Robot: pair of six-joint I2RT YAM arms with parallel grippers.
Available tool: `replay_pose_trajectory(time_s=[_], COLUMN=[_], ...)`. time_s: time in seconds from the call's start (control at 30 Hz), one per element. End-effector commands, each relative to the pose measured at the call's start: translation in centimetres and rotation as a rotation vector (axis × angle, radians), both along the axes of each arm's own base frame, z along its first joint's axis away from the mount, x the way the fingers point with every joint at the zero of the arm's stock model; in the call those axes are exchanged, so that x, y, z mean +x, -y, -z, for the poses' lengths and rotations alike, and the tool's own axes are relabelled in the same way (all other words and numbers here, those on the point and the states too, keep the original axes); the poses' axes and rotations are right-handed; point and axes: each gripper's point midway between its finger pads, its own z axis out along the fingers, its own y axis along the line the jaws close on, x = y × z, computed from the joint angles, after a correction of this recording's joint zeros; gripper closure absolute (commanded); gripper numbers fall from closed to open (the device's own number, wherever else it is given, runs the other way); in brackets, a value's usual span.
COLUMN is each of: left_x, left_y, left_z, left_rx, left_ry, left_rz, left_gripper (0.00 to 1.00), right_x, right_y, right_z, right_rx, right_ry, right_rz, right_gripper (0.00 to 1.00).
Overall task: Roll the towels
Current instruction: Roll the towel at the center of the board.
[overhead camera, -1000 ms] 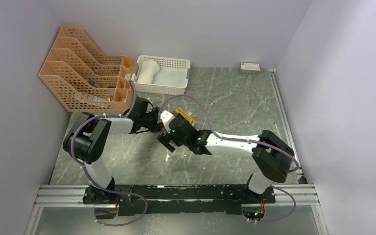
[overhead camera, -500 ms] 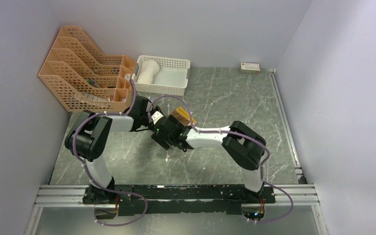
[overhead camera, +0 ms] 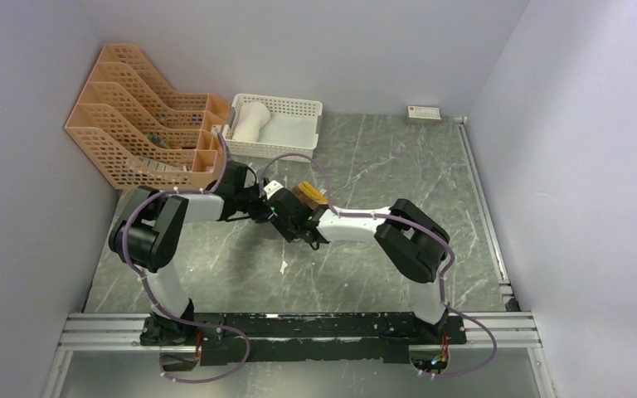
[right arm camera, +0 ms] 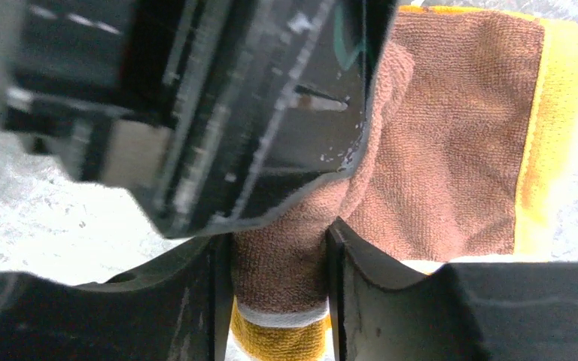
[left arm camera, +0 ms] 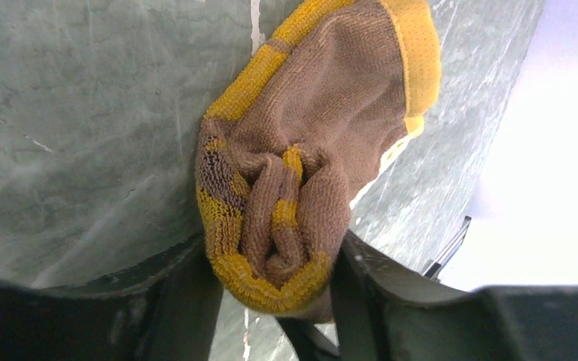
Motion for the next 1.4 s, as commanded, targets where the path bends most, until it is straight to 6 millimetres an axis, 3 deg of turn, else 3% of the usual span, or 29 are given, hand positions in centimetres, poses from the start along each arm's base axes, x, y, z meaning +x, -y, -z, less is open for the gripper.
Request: replay_pose_trajectory(time_s=[0.0, 0.13, 0.23, 0.3, 0.33, 0.43, 0.63, 0.73, 0.9, 0.97, 1.03, 1.1, 1.37], left_x=[-0.9, 1.5, 3.1, 3.3, 3.1, 1.9, -0.2, -0.6, -0.9, -0.8, -0.6, -0.5, 0.0], left_y=[-2.7, -4.1, -5.3, -5.1, -4.9, -4.3, -2.4, -0.8, 1.6, 2.1, 2.1, 2.0, 1.3], left_z=[1.8, -2.5, -6.5, -8.8, -9.6, -10.8, -8.6, -6.4, -3.6, -2.8, -2.1, -1.6, -1.7], left_rx=[0.066, 0.024, 0.007, -0.009, -0.028, -0.066, -0.066, -0.043, -0.006, 0.003, -0.006, -0.027, -0.073], left_ry=[-0.081, 0.037, 0.137, 0.203, 0.226, 0.266, 0.242, 0.199, 0.1, 0.061, 0.036, 0.021, 0.046], left_rz=[-0.01, -0.001, -0.025, -0.014, -0.002, 0.052, 0.115, 0.131, 0.13, 0.099, 0.046, -0.01, -0.159], left_gripper=[0.33, 0.18, 0.13, 0.12, 0.02, 0.0, 0.01, 0.02, 0.03, 0.03, 0.03, 0.03, 0.03], right_x=[-0.5, -0.6, -1.1, -1.6, -1.7, -1.5, -0.6, -0.4, -0.1, 0.5, 0.4, 0.2, -0.4], right_y=[0.5, 0.4, -0.1, -0.6, -0.7, -0.4, 0.4, 1.4, 2.1, 1.8, 1.9, 2.0, 2.4], right_z=[1.1, -0.1, -1.5, -2.8, -3.4, -4.9, -6.0, -4.9, -2.9, -3.1, -3.1, -1.8, -0.3], right_rx=[0.062, 0.222, 0.343, 0.437, 0.491, 0.649, 0.876, 0.938, 0.886, 0.878, 0.873, 0.857, 0.805], right_ry=[-0.122, -0.228, -0.318, -0.391, -0.427, -0.542, -0.726, -0.805, -0.829, -0.81, -0.811, -0.836, -0.866], right_rz=[0.005, -0.032, -0.086, -0.123, -0.133, -0.126, -0.095, -0.049, -0.017, -0.04, -0.045, -0.031, -0.04], right_gripper=[0.63, 0.74, 0.78, 0.8, 0.8, 0.81, 0.8, 0.78, 0.77, 0.76, 0.76, 0.76, 0.76])
